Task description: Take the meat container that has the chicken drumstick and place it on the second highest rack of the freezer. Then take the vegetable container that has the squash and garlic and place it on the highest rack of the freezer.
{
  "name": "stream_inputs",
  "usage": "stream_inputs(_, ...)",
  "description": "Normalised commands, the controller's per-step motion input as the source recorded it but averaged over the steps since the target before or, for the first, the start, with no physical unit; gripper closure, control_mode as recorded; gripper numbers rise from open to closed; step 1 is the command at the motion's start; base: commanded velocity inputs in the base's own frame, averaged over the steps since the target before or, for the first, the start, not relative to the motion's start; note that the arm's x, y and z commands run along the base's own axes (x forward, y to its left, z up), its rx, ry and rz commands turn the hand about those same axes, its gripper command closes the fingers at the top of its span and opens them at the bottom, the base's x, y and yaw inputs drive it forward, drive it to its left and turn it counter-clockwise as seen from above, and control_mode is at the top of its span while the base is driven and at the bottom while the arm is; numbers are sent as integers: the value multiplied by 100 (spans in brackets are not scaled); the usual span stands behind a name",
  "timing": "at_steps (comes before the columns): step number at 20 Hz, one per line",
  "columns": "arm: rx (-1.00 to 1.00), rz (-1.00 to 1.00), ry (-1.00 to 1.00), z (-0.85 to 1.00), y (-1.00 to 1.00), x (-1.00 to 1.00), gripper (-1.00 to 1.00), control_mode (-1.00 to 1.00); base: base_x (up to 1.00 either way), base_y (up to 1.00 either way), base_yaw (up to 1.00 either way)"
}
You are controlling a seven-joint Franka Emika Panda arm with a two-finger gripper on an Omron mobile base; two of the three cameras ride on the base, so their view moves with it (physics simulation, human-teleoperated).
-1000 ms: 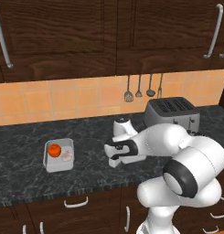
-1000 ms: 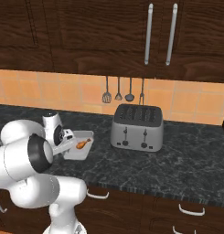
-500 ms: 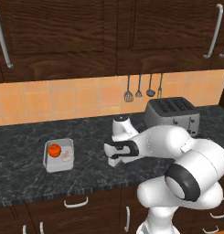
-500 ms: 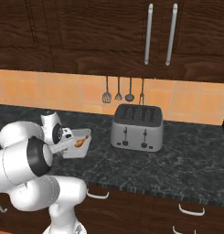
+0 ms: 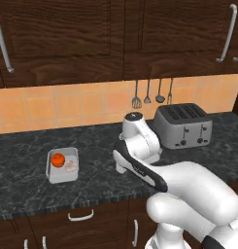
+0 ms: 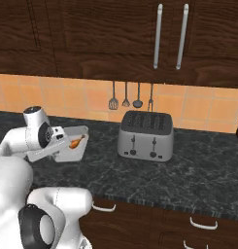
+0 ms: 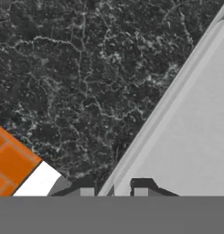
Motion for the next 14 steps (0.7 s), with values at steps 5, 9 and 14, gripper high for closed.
stream_inputs(5, 12, -6, 0, 100, 2, -71, 100, -100, 0, 0, 0)
stream_inputs(9, 13, -5, 0, 100, 0, -70, 100, -100, 0, 0, 0)
stream_inputs(14, 4, -3, -3, 100, 0, -42, 100, -100, 0, 0, 0)
